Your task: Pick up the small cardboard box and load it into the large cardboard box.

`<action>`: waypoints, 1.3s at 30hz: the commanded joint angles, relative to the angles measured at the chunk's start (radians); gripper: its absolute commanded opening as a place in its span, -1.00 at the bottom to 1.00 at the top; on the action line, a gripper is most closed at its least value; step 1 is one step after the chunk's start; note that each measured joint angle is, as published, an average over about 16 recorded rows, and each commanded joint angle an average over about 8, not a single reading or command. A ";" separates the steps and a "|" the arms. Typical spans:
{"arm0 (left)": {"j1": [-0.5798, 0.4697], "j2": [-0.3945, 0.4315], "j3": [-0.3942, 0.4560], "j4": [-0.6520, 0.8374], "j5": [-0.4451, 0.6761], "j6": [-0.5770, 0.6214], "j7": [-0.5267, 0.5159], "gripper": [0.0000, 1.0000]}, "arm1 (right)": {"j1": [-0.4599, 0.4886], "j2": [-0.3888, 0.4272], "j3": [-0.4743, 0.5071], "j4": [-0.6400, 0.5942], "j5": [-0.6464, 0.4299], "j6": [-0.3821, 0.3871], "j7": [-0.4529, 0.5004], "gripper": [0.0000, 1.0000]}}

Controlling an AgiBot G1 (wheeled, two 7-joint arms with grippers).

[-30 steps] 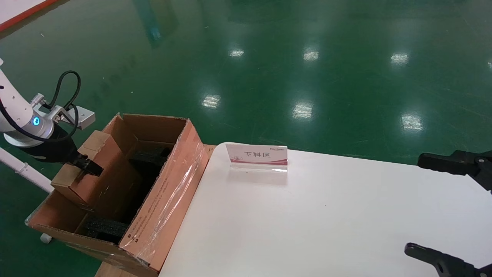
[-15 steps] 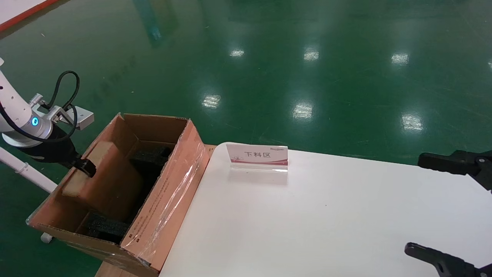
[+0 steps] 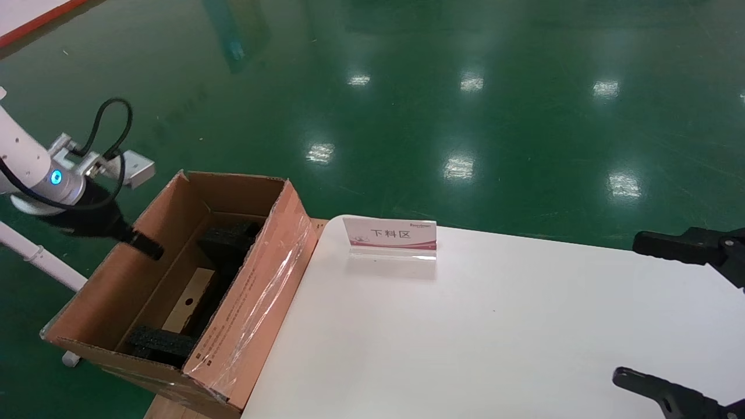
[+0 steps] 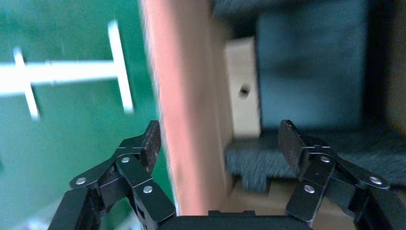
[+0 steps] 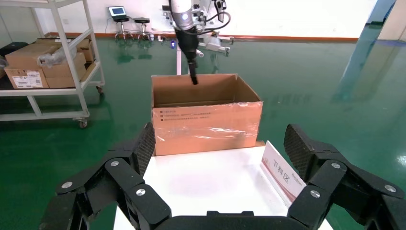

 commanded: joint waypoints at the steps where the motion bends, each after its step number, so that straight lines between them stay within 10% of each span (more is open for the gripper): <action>1: -0.018 -0.013 -0.011 -0.045 -0.002 -0.018 0.037 1.00 | 0.000 0.000 0.000 0.000 0.000 0.000 0.000 1.00; 24: -0.067 -0.204 -0.176 -0.386 -0.289 -0.063 0.377 1.00 | 0.000 0.000 -0.001 -0.001 0.001 0.000 -0.001 1.00; 39: 0.244 -0.153 -0.587 -0.370 -0.412 0.055 0.571 1.00 | 0.001 0.000 -0.001 -0.001 0.001 0.000 -0.001 1.00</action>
